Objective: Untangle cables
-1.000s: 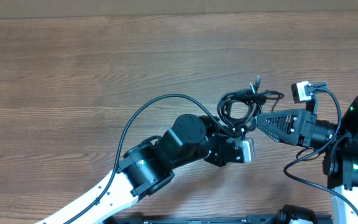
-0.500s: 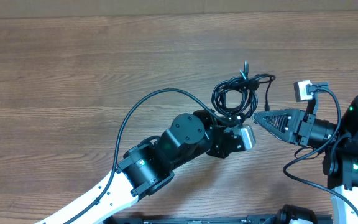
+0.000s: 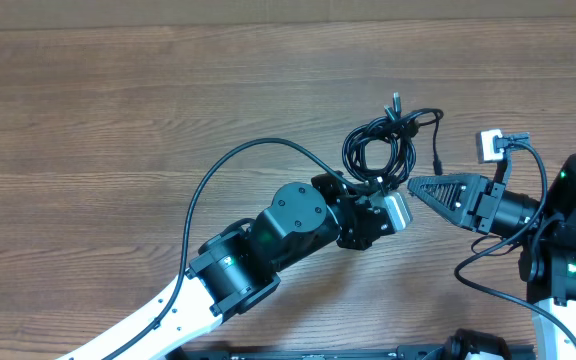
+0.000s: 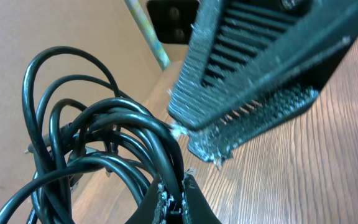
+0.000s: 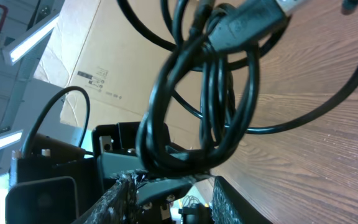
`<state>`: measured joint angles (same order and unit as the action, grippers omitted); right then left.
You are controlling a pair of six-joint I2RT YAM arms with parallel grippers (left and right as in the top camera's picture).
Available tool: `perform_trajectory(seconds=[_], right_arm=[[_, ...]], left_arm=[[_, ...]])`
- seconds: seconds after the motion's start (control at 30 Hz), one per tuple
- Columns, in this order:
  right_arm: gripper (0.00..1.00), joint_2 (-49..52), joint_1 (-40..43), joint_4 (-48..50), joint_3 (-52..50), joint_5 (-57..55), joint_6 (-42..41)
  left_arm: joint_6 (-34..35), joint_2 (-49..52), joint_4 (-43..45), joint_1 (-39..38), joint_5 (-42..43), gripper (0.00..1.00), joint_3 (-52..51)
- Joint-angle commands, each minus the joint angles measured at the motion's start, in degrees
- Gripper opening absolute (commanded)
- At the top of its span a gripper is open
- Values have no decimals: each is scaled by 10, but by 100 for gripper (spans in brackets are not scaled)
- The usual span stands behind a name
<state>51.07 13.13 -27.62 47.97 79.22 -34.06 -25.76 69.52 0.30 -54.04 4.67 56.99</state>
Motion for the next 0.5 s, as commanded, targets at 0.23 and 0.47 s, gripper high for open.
perform_trajectory(seconds=[0.23,0.47], right_arm=[[37,-2,1,-9,0,-18,16],[37,-2,1,-32,0,-57,16]], left_arm=[[27,-2,16,-5,64,4,9],[27,-2,21,-12,66,4,9]])
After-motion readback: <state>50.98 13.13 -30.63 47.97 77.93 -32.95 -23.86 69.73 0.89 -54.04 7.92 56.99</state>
